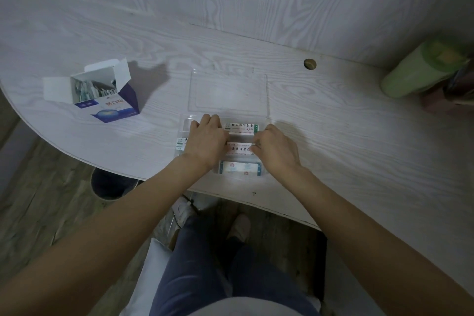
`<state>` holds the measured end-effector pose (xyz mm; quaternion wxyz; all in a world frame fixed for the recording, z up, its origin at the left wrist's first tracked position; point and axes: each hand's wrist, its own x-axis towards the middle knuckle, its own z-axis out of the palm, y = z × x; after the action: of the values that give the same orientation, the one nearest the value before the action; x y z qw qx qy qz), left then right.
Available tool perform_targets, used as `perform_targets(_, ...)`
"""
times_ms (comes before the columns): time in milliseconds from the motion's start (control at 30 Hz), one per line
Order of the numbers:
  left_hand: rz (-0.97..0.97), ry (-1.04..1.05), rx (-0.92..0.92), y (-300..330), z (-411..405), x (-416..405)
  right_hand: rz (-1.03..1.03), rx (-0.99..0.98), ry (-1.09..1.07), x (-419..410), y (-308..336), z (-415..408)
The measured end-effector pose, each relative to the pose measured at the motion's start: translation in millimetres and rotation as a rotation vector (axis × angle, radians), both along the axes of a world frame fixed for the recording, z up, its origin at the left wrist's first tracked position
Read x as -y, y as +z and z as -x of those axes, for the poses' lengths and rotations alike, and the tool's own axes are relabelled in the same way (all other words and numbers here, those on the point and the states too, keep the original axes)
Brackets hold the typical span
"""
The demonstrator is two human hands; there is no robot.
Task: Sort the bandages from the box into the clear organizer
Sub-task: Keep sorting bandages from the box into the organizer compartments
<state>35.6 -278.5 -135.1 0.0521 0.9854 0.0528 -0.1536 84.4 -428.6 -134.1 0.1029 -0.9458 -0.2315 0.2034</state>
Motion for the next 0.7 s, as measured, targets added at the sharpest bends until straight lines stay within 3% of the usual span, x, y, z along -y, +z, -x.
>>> perform_targets(167,0.08,0.028,-0.009,3,1,-3,0.003,-0.013,0.007,-3,4,-2)
perform_targets(367,0.214,0.074,0.175,22,12,-21,-0.118,0.068,-0.018,-17,28,-6)
perform_targets(700,0.148,0.422,0.463,68,39,-147,-0.404,0.077,0.213,-148,72,-5)
